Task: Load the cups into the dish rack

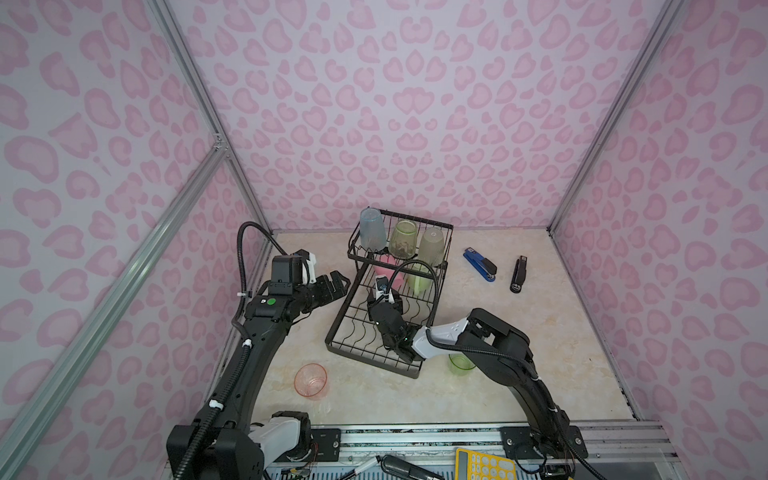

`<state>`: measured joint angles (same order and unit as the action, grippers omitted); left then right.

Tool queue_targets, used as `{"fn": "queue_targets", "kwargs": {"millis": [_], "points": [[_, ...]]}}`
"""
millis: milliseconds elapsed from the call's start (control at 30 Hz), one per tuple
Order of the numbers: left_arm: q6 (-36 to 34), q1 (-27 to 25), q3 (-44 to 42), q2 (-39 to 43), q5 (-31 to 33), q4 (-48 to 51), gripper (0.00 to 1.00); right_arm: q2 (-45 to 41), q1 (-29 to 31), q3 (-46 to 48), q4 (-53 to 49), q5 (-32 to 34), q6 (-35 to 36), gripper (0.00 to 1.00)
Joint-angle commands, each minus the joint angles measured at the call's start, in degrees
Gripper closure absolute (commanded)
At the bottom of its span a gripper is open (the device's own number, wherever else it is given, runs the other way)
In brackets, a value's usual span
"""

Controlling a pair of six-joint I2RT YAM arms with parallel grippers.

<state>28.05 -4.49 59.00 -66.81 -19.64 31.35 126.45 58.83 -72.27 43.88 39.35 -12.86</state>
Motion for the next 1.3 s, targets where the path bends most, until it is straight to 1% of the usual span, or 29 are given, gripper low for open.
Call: {"fn": "queue_targets", "kwargs": {"millis": [0, 133, 333, 533, 600, 733, 800, 900, 1000, 1167, 1267], "points": [[-0.3, 0.1, 0.0, -0.1, 0.8, -1.1, 0.02, -1.4, 0.4, 2.1, 3.5, 0.2, 0.0, 0.41], [-0.1, 0.2, -0.1, -0.4, 1.0, -1.0, 0.03, -4.1, 1.6, 5.7, 4.3, 0.0, 1.2, 0.37], [-0.1, 0.3, 0.1, -0.9, 1.9, -0.5, 0.03, -10.0, 2.7, 13.9, 5.5, -0.8, 0.1, 0.36], [0.2, 0.3, 0.1, -1.6, 2.4, -0.1, 0.04, -15.7, 2.9, 19.7, 3.7, -7.1, -1.5, 0.30], [0.2, 0.3, 0.1, -1.7, 2.2, -0.2, 0.04, -15.5, 2.9, 19.8, 2.6, -9.2, -1.8, 0.27], [0.3, 0.3, 0.0, -1.7, 2.1, -0.1, 0.05, -12.9, 2.2, 18.0, 1.5, -13.1, -2.6, 0.17], [0.3, 0.3, -0.2, -1.6, 2.3, -0.1, 0.05, -11.7, 1.3, 16.9, 0.7, -15.3, -4.1, 0.14], [0.3, 0.3, -0.1, -1.6, 2.2, -0.1, 0.05, -10.0, 0.3, 15.0, 0.1, -16.0, -5.3, 0.12], [0.3, 0.3, 0.0, -1.9, 1.8, -0.2, 0.05, -7.9, -0.1, 11.6, -2.0, -15.1, -5.3, 0.11], [0.3, 0.4, -0.1, -1.7, 1.4, -0.4, 0.05, -4.5, -1.0, 7.2, -3.7, -11.1, -6.3, 0.07], [0.4, 0.3, -0.2, -1.7, 0.9, -0.5, 0.05, -3.0, -1.3, 5.6, -3.9, -7.9, -6.8, 0.07]]}}
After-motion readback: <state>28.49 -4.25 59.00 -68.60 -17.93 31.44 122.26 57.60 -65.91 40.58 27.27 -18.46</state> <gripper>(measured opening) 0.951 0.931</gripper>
